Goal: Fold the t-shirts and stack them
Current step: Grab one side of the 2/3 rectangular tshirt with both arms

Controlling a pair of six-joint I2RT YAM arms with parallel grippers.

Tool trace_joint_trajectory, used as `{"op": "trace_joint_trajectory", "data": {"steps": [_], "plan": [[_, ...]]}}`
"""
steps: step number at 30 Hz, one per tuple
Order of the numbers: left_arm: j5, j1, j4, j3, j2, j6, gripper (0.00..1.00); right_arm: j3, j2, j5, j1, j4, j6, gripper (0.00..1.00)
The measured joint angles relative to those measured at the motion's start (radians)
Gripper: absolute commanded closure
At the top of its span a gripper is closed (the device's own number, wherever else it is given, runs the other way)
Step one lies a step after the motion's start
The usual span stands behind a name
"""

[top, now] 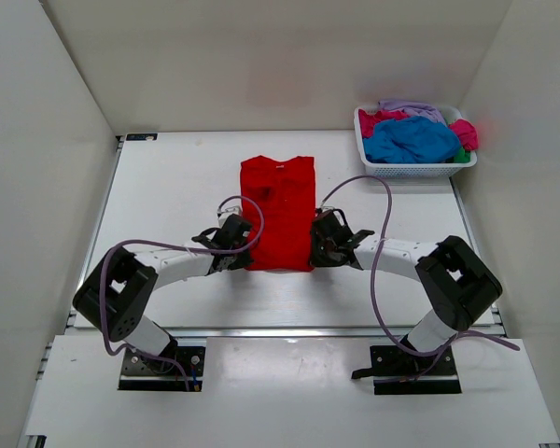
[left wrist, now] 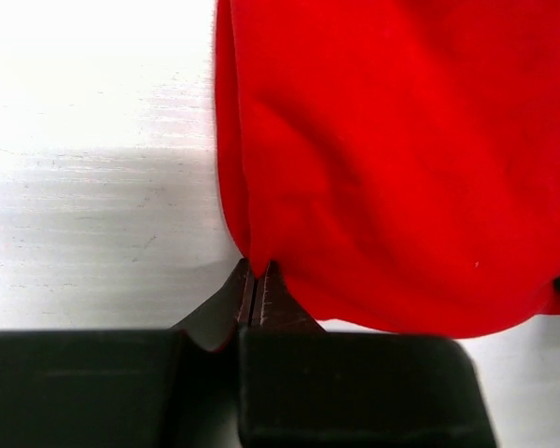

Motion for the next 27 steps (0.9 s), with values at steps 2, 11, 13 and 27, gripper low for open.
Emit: {"op": "trace_joint_trajectory", "data": {"steps": [2,11,13,27], "plan": [[0.003,0.000,-0.001,-0.006,-0.006,0.004,1.00,0.000,-0.004,0.003,0.004,-0.002,-0.003,1.00],[0.084,-0.086,-0.124,-0.164,-0.232,0.003,1.00,-0.071,-0.124,-0.045,0.083,-0.138,-0.062,1.00],[0.107,-0.131,-0.169,-0.195,-0.293,-0.013,1.00,-0.097,-0.165,-0.064,0.113,-0.180,-0.068,1.00],[0.175,-0.138,-0.512,-0.110,-0.687,-0.097,1.00,-0.040,-0.364,-0.149,0.219,-0.444,-0.032,1.00]]}}
